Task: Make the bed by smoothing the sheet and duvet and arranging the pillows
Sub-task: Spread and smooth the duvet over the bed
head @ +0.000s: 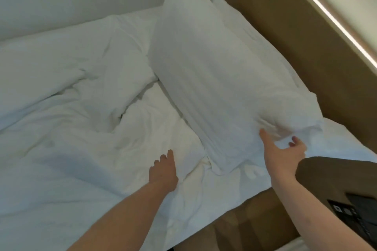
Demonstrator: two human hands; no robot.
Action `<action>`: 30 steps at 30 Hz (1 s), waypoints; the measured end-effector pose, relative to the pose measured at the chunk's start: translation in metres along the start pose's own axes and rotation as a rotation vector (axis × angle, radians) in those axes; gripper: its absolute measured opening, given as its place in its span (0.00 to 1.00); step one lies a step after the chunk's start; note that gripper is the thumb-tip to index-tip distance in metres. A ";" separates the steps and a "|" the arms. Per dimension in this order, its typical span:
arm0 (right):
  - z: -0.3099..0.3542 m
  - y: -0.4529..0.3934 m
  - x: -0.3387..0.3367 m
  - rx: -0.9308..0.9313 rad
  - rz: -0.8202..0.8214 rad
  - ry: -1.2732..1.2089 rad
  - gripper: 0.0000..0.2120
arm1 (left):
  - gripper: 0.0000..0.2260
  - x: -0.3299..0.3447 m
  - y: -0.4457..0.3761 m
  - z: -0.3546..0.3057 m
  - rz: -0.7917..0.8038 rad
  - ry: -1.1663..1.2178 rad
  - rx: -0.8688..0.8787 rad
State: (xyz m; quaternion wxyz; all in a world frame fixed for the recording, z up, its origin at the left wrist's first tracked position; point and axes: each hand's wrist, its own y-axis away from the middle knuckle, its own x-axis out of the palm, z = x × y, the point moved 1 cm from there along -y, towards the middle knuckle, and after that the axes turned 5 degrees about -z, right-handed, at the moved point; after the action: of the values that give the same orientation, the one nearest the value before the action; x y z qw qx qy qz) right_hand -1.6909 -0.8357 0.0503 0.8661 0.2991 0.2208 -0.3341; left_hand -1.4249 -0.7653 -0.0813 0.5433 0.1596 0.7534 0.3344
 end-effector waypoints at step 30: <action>0.125 0.212 0.010 0.024 0.771 -0.542 0.16 | 0.09 -0.115 0.218 0.075 -0.396 0.849 0.370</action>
State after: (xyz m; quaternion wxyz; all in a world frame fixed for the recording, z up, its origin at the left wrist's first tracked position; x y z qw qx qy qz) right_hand -1.5111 -0.7968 0.2139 0.9500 0.2710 -0.1443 -0.0566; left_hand -1.3408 -0.6518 0.1337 0.2044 -0.0430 0.9704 0.1212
